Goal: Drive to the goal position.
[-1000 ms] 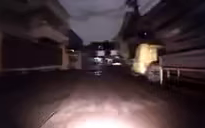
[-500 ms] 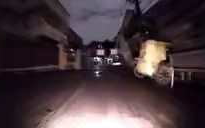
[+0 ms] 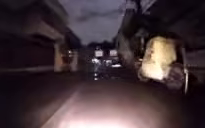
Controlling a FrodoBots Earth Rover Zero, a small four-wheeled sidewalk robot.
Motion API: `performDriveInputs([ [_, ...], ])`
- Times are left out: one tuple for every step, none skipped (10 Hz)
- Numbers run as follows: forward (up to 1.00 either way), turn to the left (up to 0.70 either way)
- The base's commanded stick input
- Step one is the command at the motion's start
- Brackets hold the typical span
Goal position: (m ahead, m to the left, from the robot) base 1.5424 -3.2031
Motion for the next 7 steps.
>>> performDriveInputs([
  [1.00,0.00],
  [1.00,0.00],
  [1.00,0.00],
  [1.00,0.00],
  [1.00,0.00],
  [1.00,0.00],
  [1.00,0.00],
])
